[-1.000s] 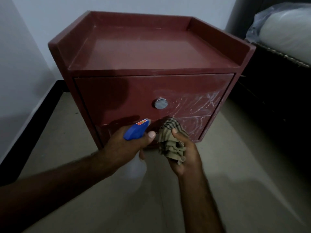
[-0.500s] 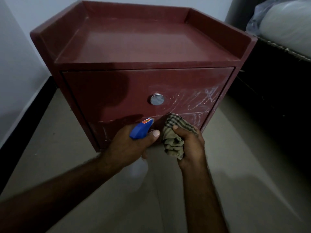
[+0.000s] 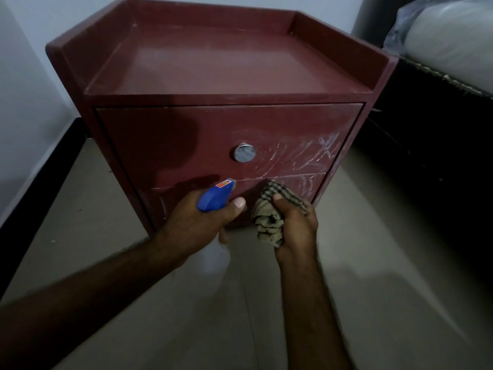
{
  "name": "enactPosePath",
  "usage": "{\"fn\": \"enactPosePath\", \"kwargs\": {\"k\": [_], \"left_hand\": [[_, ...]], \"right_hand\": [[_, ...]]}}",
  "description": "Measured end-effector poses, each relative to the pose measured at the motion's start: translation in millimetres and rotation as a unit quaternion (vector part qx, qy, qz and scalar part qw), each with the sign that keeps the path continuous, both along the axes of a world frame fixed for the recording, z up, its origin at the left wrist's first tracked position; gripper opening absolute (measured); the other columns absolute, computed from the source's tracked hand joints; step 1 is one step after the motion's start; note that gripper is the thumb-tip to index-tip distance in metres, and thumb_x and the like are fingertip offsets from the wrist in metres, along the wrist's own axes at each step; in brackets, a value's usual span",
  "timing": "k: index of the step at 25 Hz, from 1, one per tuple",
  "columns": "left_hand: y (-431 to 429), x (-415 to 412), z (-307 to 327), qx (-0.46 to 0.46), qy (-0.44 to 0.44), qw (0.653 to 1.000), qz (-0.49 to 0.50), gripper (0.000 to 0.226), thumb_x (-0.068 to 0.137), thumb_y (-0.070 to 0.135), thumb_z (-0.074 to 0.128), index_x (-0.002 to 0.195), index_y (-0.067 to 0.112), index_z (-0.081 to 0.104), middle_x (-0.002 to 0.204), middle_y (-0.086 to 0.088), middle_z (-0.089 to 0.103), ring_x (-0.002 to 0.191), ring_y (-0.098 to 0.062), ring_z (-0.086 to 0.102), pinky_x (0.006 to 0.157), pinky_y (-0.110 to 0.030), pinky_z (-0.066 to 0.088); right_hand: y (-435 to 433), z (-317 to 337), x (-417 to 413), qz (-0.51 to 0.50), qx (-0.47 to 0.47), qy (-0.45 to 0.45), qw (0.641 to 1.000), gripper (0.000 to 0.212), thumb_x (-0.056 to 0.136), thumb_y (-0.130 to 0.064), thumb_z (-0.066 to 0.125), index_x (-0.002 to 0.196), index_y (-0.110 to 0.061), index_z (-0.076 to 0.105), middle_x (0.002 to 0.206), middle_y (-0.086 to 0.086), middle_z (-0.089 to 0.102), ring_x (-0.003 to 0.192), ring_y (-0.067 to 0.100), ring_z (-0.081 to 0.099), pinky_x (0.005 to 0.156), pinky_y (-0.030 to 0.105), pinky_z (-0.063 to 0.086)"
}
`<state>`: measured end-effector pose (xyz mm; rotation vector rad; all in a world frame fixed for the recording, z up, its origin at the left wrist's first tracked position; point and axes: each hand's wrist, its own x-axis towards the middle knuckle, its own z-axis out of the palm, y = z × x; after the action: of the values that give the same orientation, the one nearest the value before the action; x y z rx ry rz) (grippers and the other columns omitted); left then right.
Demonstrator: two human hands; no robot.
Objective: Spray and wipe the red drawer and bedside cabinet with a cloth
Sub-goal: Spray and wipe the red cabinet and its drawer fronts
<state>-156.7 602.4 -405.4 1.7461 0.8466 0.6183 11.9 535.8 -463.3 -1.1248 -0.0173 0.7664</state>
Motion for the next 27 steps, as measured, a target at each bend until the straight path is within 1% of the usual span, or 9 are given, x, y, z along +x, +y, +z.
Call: {"fn": "enactPosePath", "kwargs": {"k": [5, 9, 11, 15, 19, 22, 23, 25, 27], "left_hand": [[6, -13, 1, -0.006, 0.002, 1.000, 0.022, 0.047, 0.092, 0.048, 0.071, 0.065, 0.013, 0.055, 0.051, -0.005, 0.056, 0.050, -0.015, 0.052, 0.061, -0.034, 0.043], [12, -23, -2, -0.005, -0.013, 1.000, 0.018, 0.058, 0.092, 0.049, 0.071, 0.094, -0.008, 0.061, 0.066, -0.030, 0.061, 0.062, -0.031, 0.058, 0.072, -0.042, 0.048], [14, -26, -2, -0.006, -0.021, 1.000, 0.014, 0.063, 0.089, 0.051, 0.072, 0.092, -0.010, 0.058, 0.072, -0.036, 0.057, 0.062, -0.032, 0.058, 0.069, -0.040, 0.047], [14, -26, -2, -0.013, -0.026, 0.999, 0.020, 0.071, 0.083, 0.057, 0.075, 0.085, -0.012, 0.056, 0.070, -0.037, 0.057, 0.057, -0.027, 0.057, 0.059, -0.029, 0.045], [16, -27, -2, -0.029, -0.030, 0.999, 0.022, 0.070, 0.083, 0.056, 0.076, 0.082, -0.010, 0.054, 0.067, -0.035, 0.054, 0.057, -0.029, 0.056, 0.062, -0.037, 0.045], [17, -30, -4, -0.033, -0.028, 0.998, 0.041, 0.051, 0.080, 0.052, 0.074, 0.066, 0.009, 0.049, 0.051, -0.004, 0.046, 0.049, -0.013, 0.049, 0.055, -0.028, 0.043], [16, -31, -5, -0.035, -0.026, 0.998, 0.040, 0.051, 0.081, 0.051, 0.074, 0.068, 0.007, 0.051, 0.052, -0.005, 0.050, 0.051, -0.016, 0.052, 0.058, -0.031, 0.045], [16, -32, -6, -0.040, -0.020, 0.998, 0.034, 0.057, 0.084, 0.053, 0.073, 0.079, -0.002, 0.058, 0.060, -0.021, 0.061, 0.060, -0.028, 0.059, 0.070, -0.041, 0.048], [15, -34, -5, -0.039, -0.017, 0.999, 0.034, 0.058, 0.085, 0.054, 0.073, 0.082, -0.002, 0.061, 0.064, -0.025, 0.064, 0.063, -0.029, 0.060, 0.074, -0.044, 0.049]], "right_hand": [[28, -4, -14, -0.044, -0.023, -0.001, 0.999, 0.038, 0.083, 0.002, 0.078, 0.118, -0.006, 0.067, 0.103, 0.017, 0.078, 0.089, 0.035, 0.078, 0.081, 0.054, 0.065], [39, 2, -16, -0.053, -0.003, 0.007, 0.999, 0.063, 0.078, -0.002, 0.082, 0.136, -0.007, 0.058, 0.113, 0.017, 0.076, 0.095, 0.033, 0.077, 0.082, 0.054, 0.064], [37, 3, -17, -0.055, 0.020, 0.003, 0.998, 0.072, 0.076, -0.005, 0.084, 0.141, -0.008, 0.054, 0.118, 0.018, 0.074, 0.100, 0.034, 0.076, 0.086, 0.055, 0.063], [32, -4, -24, -0.075, 0.020, 0.006, 0.997, 0.075, 0.080, -0.001, 0.084, 0.146, -0.014, 0.050, 0.120, 0.014, 0.073, 0.102, 0.030, 0.076, 0.090, 0.052, 0.062], [42, 5, -32, -0.062, 0.045, -0.048, 0.996, 0.075, 0.077, -0.008, 0.086, 0.143, -0.023, 0.053, 0.117, 0.006, 0.075, 0.099, 0.022, 0.077, 0.085, 0.043, 0.065], [49, 9, -37, -0.057, 0.046, -0.051, 0.996, 0.073, 0.076, -0.005, 0.085, 0.140, -0.020, 0.056, 0.113, 0.006, 0.077, 0.096, 0.022, 0.078, 0.080, 0.042, 0.066], [49, 7, -35, -0.071, 0.041, -0.032, 0.996, 0.071, 0.077, -0.001, 0.084, 0.141, -0.017, 0.055, 0.114, 0.009, 0.076, 0.096, 0.025, 0.077, 0.080, 0.044, 0.066], [46, 5, -28, -0.115, 0.025, 0.006, 0.993, 0.071, 0.080, 0.005, 0.080, 0.143, -0.013, 0.053, 0.120, 0.014, 0.073, 0.098, 0.029, 0.076, 0.082, 0.046, 0.065], [43, 3, -22, -0.136, 0.013, 0.007, 0.991, 0.072, 0.081, 0.005, 0.079, 0.145, -0.014, 0.051, 0.123, 0.014, 0.072, 0.100, 0.029, 0.075, 0.085, 0.047, 0.064]]}}
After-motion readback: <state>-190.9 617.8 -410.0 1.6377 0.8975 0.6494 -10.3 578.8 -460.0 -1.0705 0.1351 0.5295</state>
